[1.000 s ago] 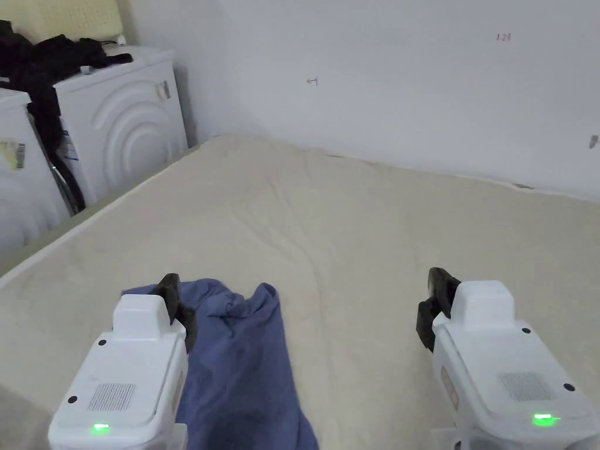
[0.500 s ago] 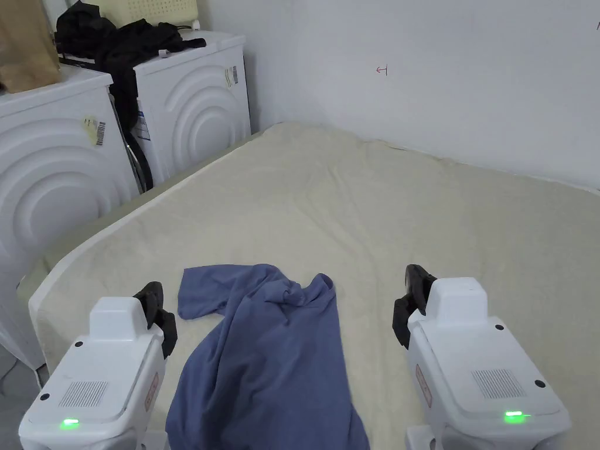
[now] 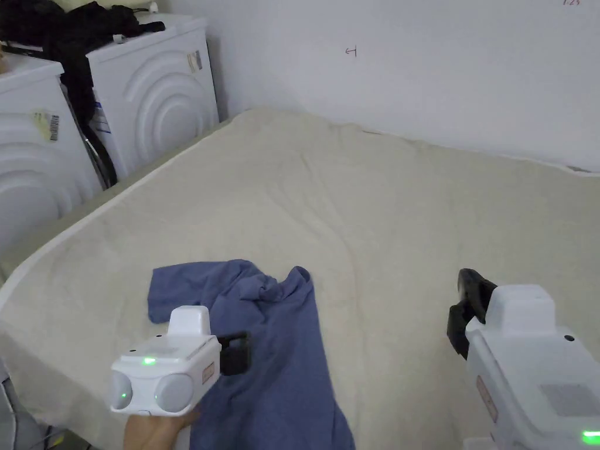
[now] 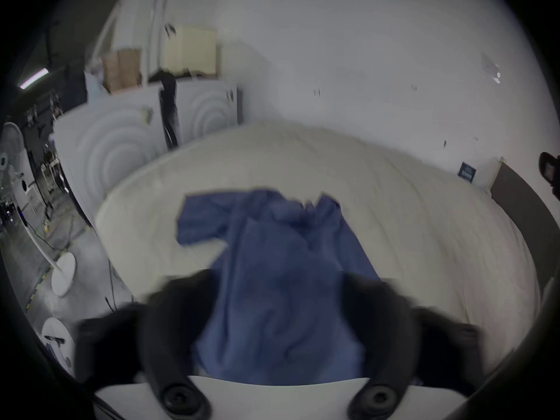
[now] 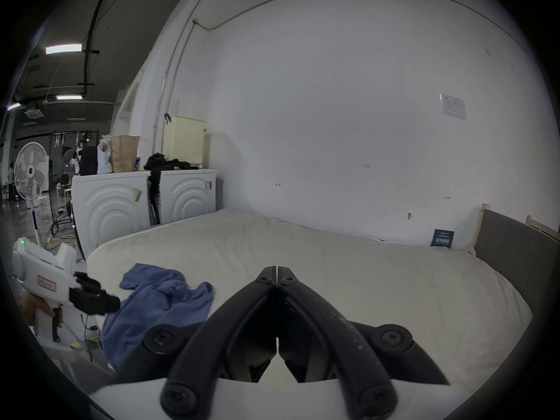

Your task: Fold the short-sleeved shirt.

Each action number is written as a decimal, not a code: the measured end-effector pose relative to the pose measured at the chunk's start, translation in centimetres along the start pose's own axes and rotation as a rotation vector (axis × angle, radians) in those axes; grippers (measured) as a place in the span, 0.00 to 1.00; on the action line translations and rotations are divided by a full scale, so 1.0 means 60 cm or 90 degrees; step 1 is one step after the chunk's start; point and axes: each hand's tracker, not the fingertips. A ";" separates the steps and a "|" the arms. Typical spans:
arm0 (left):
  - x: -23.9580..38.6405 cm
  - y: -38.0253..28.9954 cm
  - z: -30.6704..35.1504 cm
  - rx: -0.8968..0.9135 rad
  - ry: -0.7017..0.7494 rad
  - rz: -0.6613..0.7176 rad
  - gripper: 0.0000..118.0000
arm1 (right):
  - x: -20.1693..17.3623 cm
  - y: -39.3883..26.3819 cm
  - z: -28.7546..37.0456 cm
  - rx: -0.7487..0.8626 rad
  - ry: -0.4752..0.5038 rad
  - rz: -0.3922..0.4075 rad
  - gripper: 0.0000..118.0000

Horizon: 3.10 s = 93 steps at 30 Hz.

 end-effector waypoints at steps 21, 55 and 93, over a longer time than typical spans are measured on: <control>0.065 -0.046 -0.136 -0.150 0.004 -0.060 0.05 | 0.105 -0.056 -0.005 -0.067 -0.079 -0.018 0.01; 0.614 0.206 0.184 0.126 -0.470 -0.321 0.05 | 0.339 -0.033 0.262 0.013 -0.298 -0.049 0.01; 0.521 0.067 0.158 0.194 -0.307 -0.228 0.98 | 0.337 -0.037 0.263 0.020 -0.317 -0.066 0.01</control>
